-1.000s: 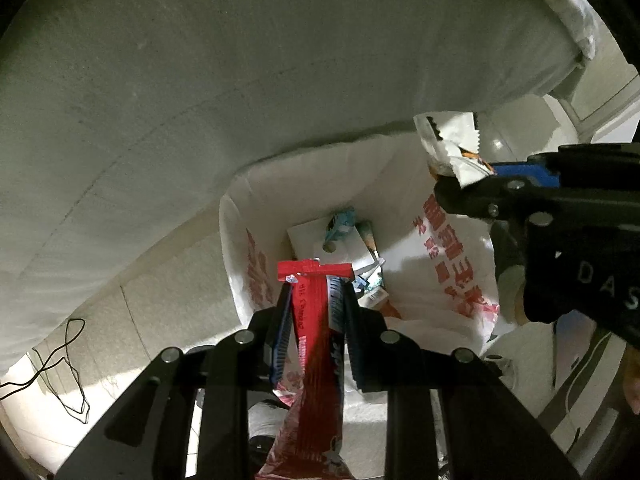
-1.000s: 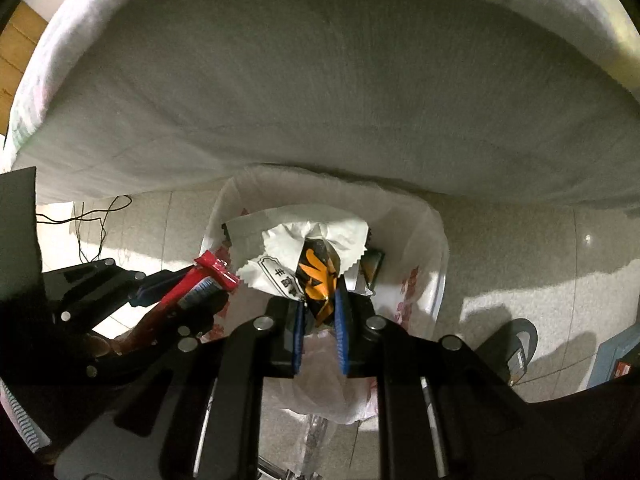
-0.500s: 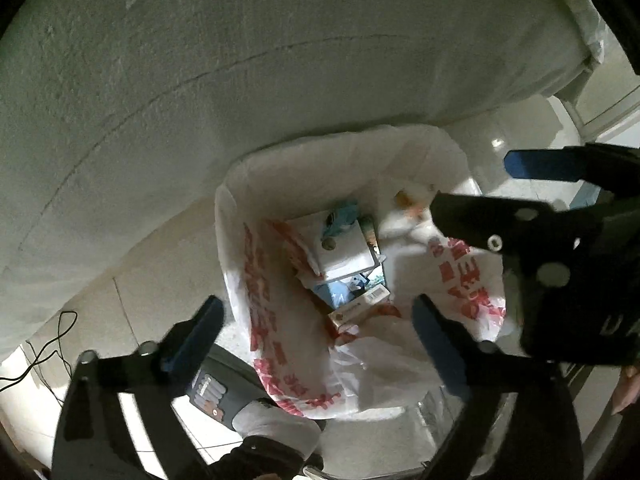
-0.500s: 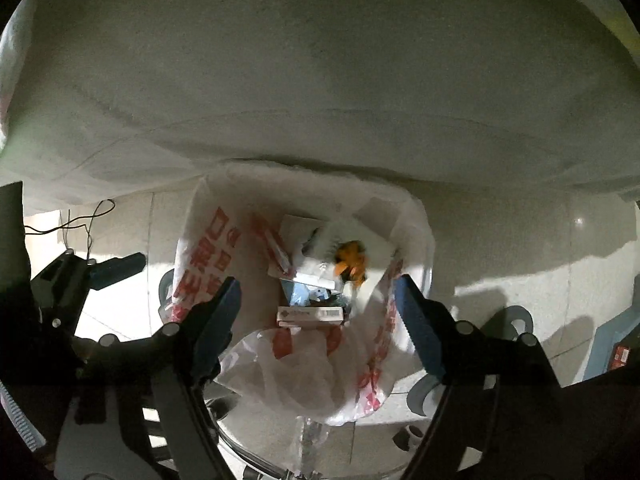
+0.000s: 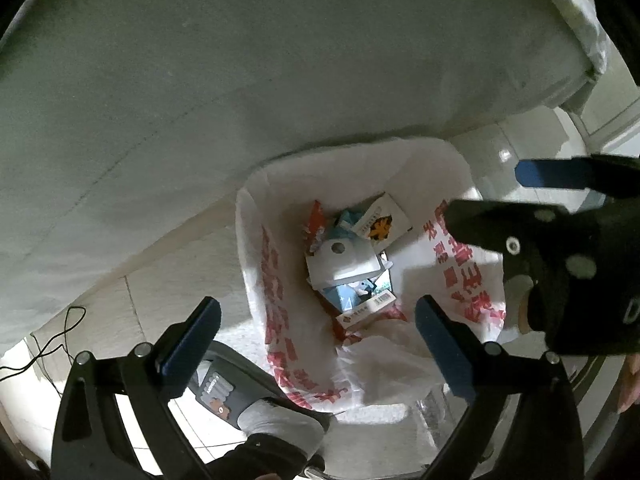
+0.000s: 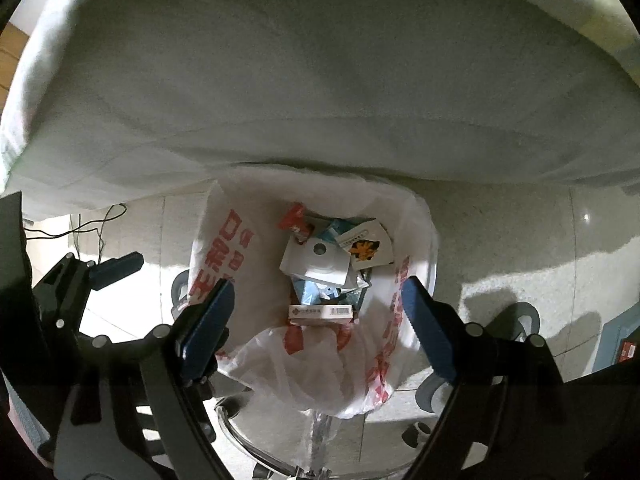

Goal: Collect trash

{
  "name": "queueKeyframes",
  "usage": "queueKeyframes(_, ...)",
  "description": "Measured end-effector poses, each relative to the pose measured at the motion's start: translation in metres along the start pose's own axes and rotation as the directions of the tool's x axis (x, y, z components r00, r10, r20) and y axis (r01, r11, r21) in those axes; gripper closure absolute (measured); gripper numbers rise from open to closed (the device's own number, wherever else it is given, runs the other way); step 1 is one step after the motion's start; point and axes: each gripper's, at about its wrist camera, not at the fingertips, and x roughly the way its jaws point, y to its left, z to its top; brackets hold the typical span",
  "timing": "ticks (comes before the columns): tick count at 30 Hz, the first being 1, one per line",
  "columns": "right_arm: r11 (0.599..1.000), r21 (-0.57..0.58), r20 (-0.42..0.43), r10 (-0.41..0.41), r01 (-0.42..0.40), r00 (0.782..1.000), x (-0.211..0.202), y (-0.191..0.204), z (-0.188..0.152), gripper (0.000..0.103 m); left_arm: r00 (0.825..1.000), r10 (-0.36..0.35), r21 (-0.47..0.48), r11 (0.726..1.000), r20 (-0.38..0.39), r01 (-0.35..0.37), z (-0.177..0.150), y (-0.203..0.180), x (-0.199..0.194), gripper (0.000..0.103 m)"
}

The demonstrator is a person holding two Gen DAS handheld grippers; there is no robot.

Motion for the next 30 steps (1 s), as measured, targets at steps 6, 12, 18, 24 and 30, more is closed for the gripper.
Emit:
queueKeyframes(6, 1.000, 0.016, 0.010, 0.023, -0.023, 1.000, -0.017, 0.000, -0.003, 0.020, 0.998, 0.039, -0.004, 0.999, 0.042, -0.039, -0.001, 0.003, -0.020, 0.008)
queueKeyframes(12, 0.997, 0.044, 0.054, 0.054, -0.056, 0.997, -0.048, 0.000, -0.005, 0.020, 0.997, 0.041, -0.072, 0.997, 0.063, -0.037, 0.004, 0.010, -0.048, 0.008)
queueKeyframes(18, 0.999, 0.000, 0.134, 0.041, -0.041, 0.990, -0.100, 0.007, -0.008, 0.020, 0.986, 0.068, -0.219, 0.975, 0.154, -0.033, 0.005, 0.020, -0.104, 0.008)
queueKeyframes(24, 0.997, -0.081, 0.294, 0.021, 0.003, 0.956, -0.178, 0.020, -0.004, 0.019, 0.956, 0.100, -0.359, 0.933, 0.276, 0.006, 0.006, 0.033, -0.169, 0.008)
queueKeyframes(30, 0.991, -0.123, 0.495, 0.014, 0.054, 0.869, -0.274, 0.029, -0.006, 0.012, 0.882, 0.196, -0.403, 0.915, 0.429, -0.007, 0.008, 0.032, -0.258, 0.008)
